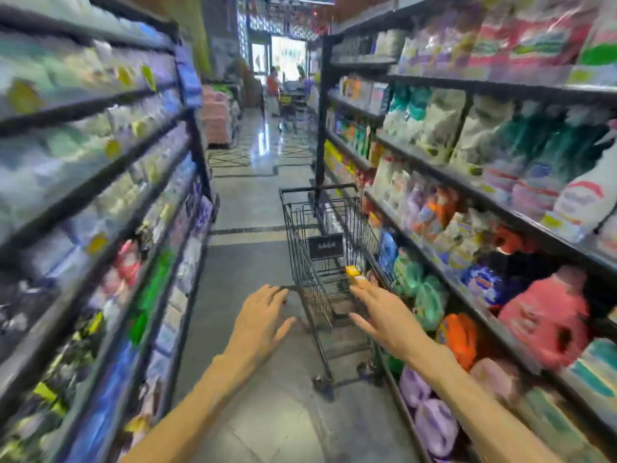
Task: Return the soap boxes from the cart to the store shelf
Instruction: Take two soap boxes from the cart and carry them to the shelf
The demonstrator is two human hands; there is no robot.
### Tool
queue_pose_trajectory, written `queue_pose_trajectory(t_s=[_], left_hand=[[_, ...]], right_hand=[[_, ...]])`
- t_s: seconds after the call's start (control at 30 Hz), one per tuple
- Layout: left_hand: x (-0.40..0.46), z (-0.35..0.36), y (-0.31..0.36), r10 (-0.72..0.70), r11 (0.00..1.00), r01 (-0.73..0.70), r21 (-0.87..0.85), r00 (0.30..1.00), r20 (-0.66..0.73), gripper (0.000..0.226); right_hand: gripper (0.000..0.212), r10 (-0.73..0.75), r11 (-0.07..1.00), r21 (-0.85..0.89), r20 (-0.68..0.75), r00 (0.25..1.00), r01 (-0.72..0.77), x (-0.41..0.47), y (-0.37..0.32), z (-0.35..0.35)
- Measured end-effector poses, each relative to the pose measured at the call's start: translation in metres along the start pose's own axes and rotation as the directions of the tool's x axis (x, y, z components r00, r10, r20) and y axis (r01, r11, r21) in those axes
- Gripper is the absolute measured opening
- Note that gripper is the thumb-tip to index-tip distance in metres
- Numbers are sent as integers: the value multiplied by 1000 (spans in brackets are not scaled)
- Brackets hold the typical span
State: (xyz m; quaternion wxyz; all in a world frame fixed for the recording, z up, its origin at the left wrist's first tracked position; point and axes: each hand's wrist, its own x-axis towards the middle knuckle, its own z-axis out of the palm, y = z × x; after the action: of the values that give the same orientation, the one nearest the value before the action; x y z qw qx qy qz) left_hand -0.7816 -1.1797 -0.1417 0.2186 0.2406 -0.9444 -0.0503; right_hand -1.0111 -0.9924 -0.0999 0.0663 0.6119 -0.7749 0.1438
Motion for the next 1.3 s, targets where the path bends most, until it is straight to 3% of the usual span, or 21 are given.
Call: queue_pose_trajectory(t_s=[0.3, 0.83, 1.07, 1.3], left_hand=[[52, 6, -139, -148, 988, 147, 48, 989, 26, 67], [296, 78, -321, -207, 978, 202, 58, 975, 85, 65], [410, 127, -358, -50, 999, 50, -1, 992, 118, 71], [543, 191, -351, 297, 951, -270, -148, 933, 202, 65]], right_hand=[[62, -89, 995, 54, 75, 993, 85, 168, -50, 69], [65, -135, 989, 75, 177, 975, 124, 480, 22, 173], [65, -5, 1000, 16, 196, 981, 2, 541, 77, 193], [64, 334, 943, -58, 158, 929, -329, 559, 141, 201]])
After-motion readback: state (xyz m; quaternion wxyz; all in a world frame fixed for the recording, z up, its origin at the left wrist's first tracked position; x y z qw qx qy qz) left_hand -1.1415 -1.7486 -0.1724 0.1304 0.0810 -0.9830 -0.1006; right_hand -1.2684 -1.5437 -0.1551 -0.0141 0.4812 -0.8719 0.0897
